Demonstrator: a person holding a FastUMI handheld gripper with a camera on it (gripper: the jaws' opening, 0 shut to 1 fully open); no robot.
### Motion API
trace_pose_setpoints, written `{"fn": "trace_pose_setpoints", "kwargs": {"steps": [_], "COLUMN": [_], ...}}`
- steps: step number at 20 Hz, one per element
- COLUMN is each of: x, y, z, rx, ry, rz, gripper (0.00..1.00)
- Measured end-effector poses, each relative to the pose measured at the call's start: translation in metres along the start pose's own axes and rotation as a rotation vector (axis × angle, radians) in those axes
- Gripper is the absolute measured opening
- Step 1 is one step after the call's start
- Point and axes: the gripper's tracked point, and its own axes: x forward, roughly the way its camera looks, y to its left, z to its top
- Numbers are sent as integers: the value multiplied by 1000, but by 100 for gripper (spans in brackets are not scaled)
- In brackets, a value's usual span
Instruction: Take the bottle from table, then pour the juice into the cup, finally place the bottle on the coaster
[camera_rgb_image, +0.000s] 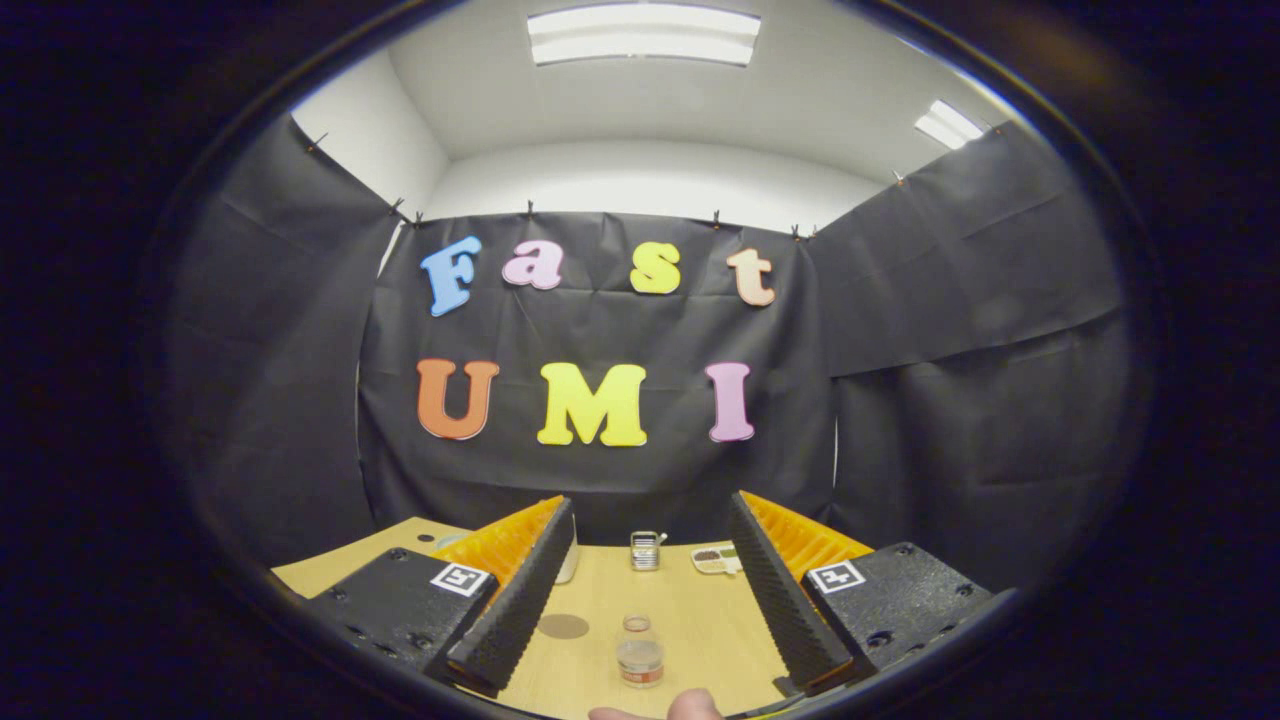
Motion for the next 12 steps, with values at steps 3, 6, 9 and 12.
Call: {"fn": "trace_pose_setpoints", "kwargs": {"steps": [3, 6, 9, 12], "x": [1, 1, 0, 0], "y": [2, 2, 6, 9], "z": [-6, -11, -21, -46], "rx": [4, -3, -17, -16], "ry": [6, 2, -20, -15], "rz": [14, 17, 38, 59], "gripper": [100, 100, 100, 100]}}
